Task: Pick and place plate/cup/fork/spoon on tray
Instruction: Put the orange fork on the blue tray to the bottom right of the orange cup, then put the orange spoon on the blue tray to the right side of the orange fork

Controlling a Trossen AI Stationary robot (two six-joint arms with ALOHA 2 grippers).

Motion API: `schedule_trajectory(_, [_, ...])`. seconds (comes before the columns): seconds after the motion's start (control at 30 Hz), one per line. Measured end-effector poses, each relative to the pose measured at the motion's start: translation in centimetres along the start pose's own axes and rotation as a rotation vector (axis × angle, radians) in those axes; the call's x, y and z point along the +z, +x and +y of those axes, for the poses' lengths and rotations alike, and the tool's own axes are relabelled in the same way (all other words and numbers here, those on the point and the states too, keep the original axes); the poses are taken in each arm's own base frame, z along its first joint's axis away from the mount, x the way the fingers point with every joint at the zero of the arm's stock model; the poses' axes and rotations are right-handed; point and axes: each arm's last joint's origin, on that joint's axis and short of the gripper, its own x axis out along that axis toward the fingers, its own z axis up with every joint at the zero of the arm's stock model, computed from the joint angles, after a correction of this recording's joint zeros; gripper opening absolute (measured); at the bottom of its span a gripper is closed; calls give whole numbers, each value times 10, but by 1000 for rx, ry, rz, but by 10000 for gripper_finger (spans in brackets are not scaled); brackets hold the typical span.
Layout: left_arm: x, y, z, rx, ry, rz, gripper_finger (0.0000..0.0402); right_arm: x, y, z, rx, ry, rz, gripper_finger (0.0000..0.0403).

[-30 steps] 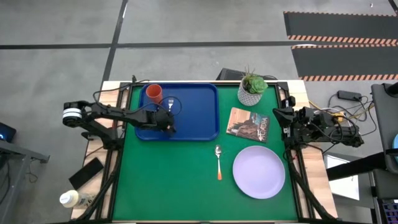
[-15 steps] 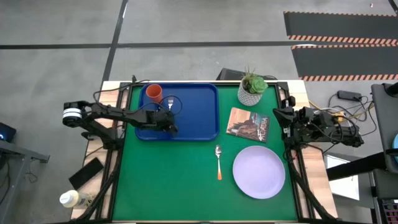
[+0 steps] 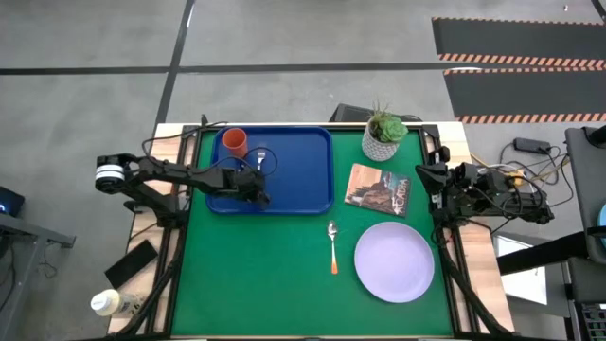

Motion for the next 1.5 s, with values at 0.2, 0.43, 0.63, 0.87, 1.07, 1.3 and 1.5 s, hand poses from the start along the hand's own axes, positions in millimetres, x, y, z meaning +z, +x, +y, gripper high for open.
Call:
schedule_trajectory(0.2, [5, -1, -5, -48, -17, -47, 0, 0, 0, 0, 0, 0, 0, 18])
schedule_trajectory(0.43, [5, -3, -7, -115, -13, 11, 0, 0, 0, 0, 0, 0, 0, 18])
schedule_trajectory(0.63, [-3, -9, 0, -86, 5, 103, 0, 0, 0, 0, 0, 0, 1, 18])
schedule_trajectory(0.87, [-5, -29, -7, -166, 35, 48, 0, 0, 0, 0, 0, 1, -2, 18])
schedule_trajectory(1.07, [-11, -53, -31, -380, 86, -87, 0, 0, 0, 0, 1, 1, -2, 18])
schedule_trajectory(1.3, [-23, -78, -61, -583, 156, -237, 0, 4, 1, 0, 4, 36, -10, 18])
schedule_trajectory(1.5, [-32, -86, -74, -662, 207, -297, 0, 7, 1, 1, 19, 91, -15, 18])
